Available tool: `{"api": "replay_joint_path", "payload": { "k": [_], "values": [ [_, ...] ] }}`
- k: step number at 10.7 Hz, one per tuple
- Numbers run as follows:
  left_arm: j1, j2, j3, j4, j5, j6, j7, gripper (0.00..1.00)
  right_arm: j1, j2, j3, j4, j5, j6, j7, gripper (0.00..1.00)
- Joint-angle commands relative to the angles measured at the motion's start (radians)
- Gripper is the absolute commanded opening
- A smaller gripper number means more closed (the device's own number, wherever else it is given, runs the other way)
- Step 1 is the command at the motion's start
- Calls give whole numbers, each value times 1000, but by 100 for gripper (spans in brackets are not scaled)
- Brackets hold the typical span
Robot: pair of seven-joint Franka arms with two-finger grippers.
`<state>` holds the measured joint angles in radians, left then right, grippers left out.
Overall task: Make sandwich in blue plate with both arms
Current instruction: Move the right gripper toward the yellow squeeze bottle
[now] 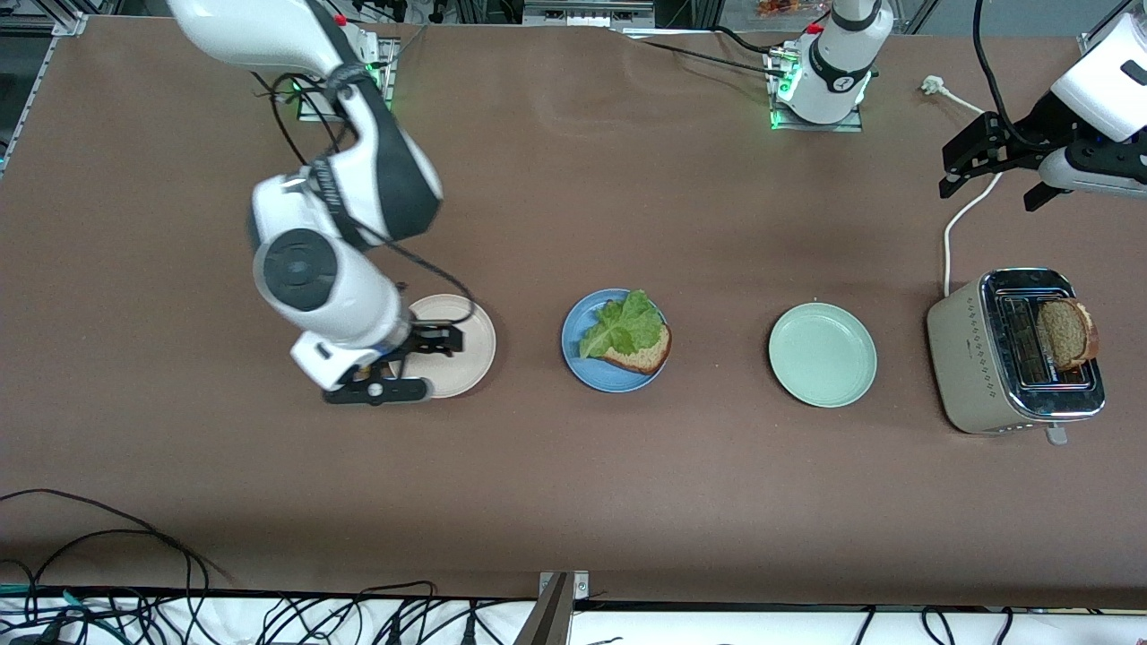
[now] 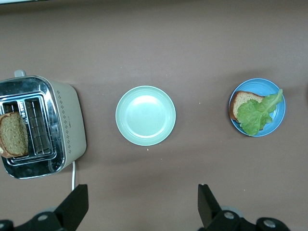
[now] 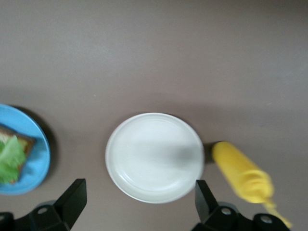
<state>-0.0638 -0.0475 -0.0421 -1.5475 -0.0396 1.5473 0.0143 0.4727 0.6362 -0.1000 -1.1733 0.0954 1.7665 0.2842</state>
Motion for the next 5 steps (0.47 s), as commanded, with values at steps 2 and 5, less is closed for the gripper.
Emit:
{"api": "replay_joint_path", "payload": {
  "k": [2, 5],
  "values": [
    [2, -9, 2, 1, -14, -12, -2, 100, -148, -110, 14, -80, 102, -53, -411, 100],
    [2, -8, 2, 1, -14, -12, -2, 100, -242, -214, 13, -222, 158, -51, -769, 100]
  ]
}}
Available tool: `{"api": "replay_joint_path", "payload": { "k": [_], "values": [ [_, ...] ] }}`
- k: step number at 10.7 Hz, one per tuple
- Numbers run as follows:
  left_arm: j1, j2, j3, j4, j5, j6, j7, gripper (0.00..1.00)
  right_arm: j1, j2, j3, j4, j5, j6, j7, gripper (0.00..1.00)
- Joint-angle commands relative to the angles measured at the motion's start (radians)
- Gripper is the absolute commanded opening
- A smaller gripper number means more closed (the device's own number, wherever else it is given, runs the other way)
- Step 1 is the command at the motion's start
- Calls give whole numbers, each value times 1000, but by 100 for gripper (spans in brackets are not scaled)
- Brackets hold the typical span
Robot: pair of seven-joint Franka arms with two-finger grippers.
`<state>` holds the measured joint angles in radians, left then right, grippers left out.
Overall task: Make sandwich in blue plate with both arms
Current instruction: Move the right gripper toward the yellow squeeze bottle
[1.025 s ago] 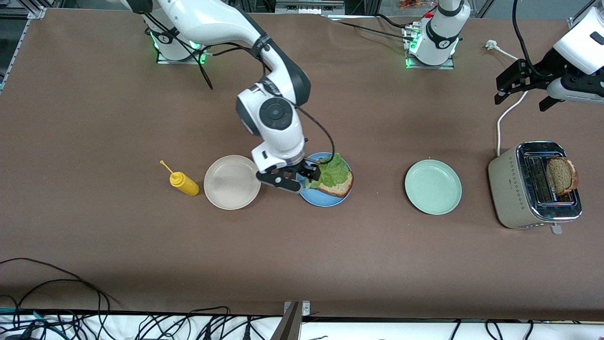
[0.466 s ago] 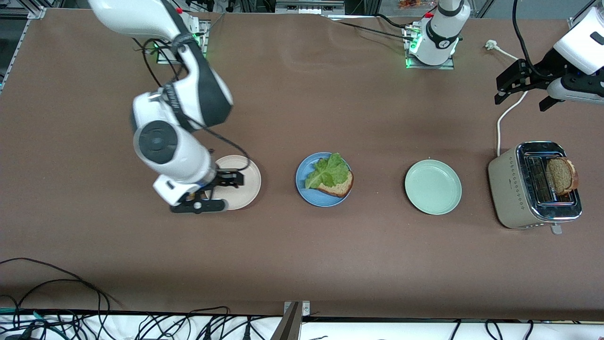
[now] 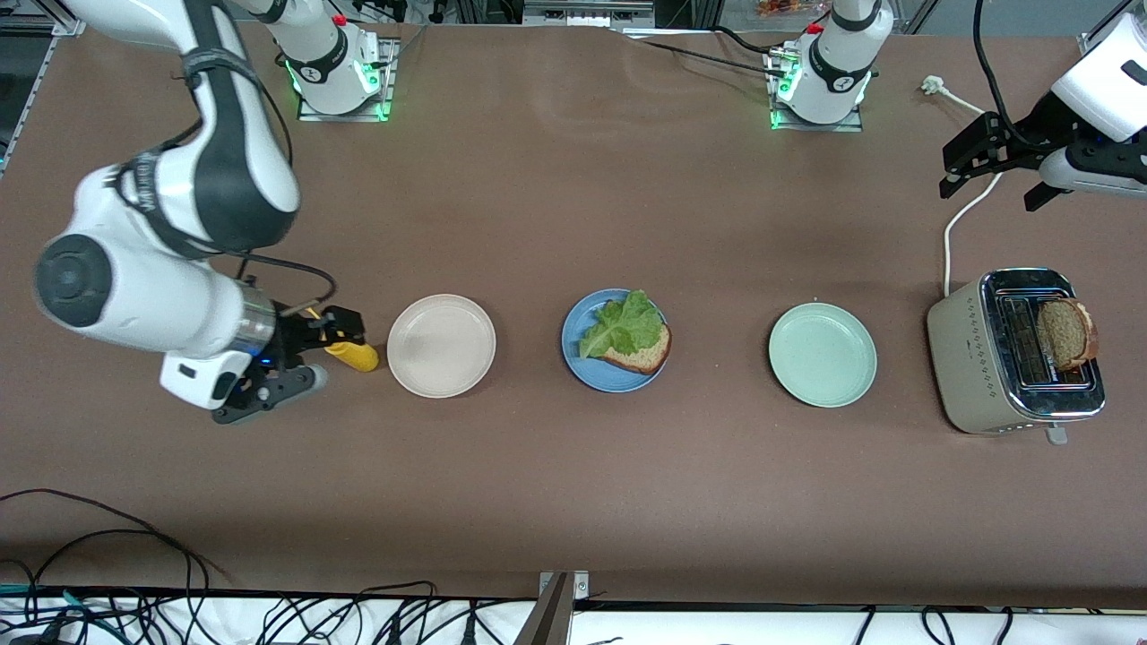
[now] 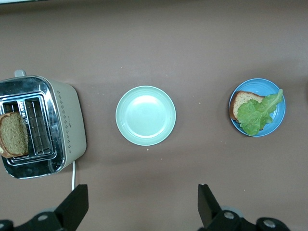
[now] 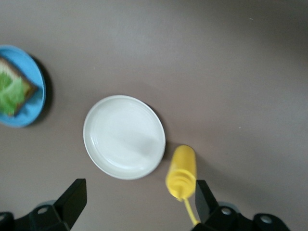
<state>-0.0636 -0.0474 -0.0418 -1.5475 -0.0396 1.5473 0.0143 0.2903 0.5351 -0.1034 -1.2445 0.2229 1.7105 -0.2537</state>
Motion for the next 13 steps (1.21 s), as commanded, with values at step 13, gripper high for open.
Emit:
{"api": "replay_joint_path", "payload": {
  "k": [13],
  "values": [
    [16, -9, 0, 3, -17, -50, 10, 100, -451, 106, 10, -359, 672, 83, -1769, 100]
  ]
}}
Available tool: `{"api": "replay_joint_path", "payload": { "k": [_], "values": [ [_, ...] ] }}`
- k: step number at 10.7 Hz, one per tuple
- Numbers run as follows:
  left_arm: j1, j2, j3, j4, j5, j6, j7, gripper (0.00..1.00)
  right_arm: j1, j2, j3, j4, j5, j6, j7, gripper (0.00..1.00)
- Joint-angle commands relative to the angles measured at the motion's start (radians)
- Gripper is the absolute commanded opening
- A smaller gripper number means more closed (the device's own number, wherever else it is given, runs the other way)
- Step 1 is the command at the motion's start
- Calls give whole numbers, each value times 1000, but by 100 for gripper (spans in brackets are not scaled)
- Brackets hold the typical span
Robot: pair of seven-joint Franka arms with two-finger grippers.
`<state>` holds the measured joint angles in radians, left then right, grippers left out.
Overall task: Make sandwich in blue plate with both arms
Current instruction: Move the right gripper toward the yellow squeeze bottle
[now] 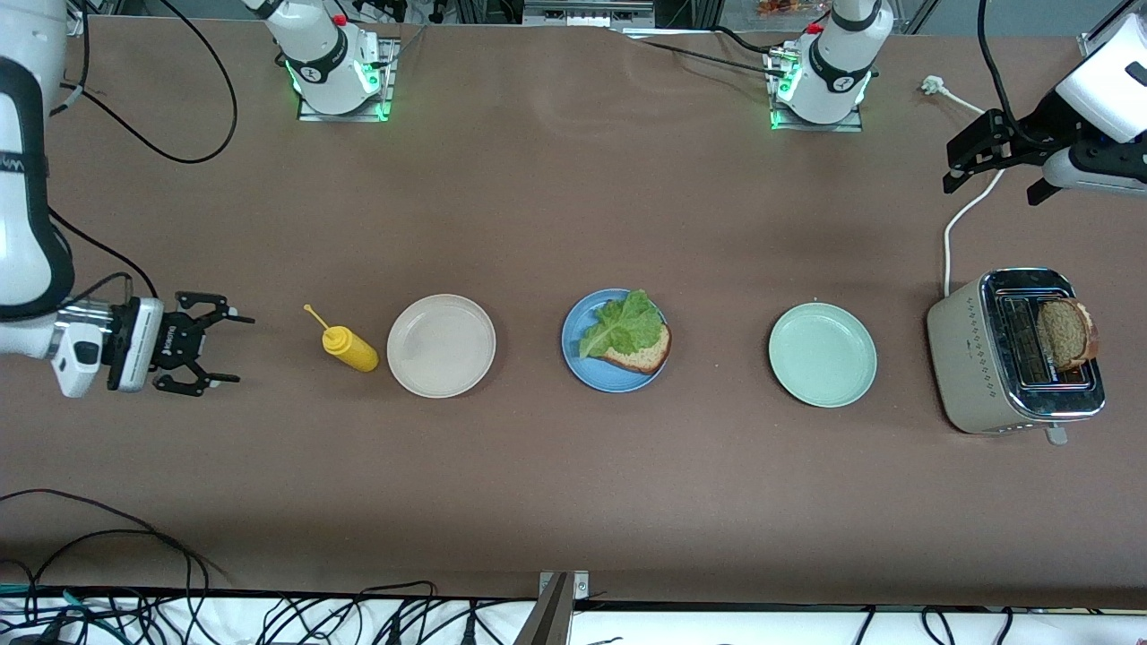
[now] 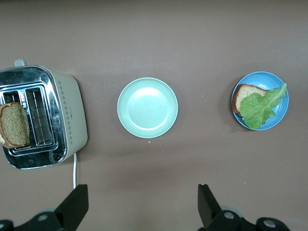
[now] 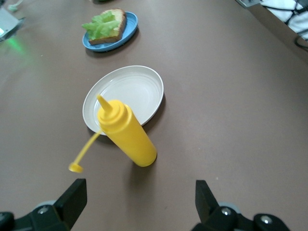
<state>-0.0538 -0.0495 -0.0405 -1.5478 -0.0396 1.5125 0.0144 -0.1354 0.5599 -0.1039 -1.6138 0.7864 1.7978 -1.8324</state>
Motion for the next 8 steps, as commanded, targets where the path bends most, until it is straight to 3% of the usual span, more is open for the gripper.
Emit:
{"api": "replay_joint_path", "payload": {
  "k": [1, 4, 8],
  "values": [
    [6, -7, -1, 2, -17, -17, 10, 100, -30, 112, 10, 9, 126, -6, -253, 100],
    [5, 7, -4, 3, -16, -18, 15, 100, -35, 211, 10, 9, 246, -11, -469, 100],
    [2, 10, -4, 5, -17, -18, 16, 100, 13, 279, 13, 9, 355, 8, -594, 100]
  ]
}}
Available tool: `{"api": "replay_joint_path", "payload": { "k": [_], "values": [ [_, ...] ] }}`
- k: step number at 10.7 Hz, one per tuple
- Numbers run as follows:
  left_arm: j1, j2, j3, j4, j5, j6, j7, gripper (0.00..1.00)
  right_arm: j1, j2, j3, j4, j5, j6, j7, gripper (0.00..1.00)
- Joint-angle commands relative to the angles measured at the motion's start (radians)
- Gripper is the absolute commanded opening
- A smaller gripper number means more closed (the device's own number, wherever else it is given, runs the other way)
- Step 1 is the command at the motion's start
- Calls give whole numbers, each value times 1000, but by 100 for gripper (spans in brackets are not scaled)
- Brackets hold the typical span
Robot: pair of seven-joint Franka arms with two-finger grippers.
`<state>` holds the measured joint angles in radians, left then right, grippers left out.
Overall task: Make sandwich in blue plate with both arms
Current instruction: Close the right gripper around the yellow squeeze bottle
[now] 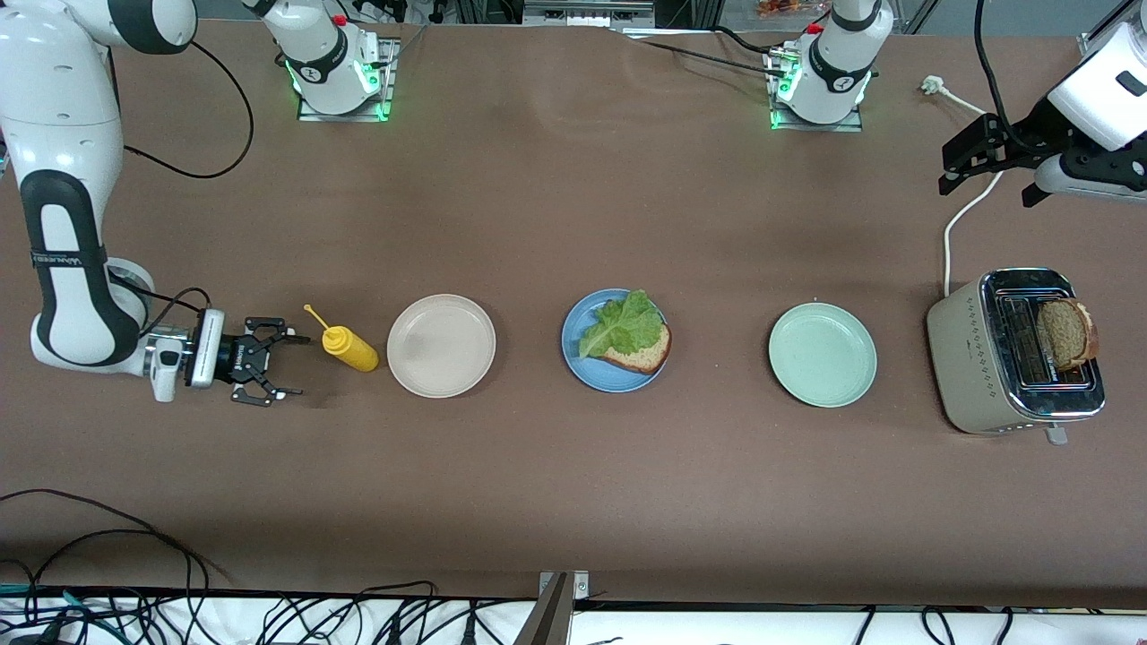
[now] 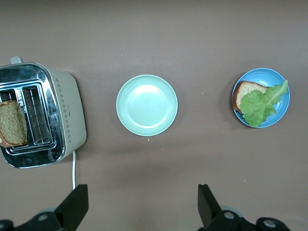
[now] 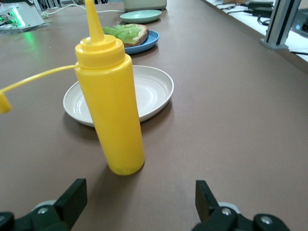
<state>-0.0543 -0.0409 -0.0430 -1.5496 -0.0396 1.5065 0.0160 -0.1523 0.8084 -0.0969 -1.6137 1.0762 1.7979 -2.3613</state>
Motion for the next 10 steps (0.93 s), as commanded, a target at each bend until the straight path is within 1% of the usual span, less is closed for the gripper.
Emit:
{"api": "replay_joint_path", "payload": {
  "k": [1, 6, 10],
  "values": [
    [2, 1, -2, 3, -17, -14, 16, 100, 46, 43, 6, 6, 100, 9, -90, 100],
    [-7, 13, -5, 6, -17, -11, 15, 100, 92, 60, 9, 6, 146, 31, -90, 100],
    [-1, 13, -3, 6, -17, -11, 22, 100, 97, 63, 20, -28, 146, 2, -105, 100]
  ]
}}
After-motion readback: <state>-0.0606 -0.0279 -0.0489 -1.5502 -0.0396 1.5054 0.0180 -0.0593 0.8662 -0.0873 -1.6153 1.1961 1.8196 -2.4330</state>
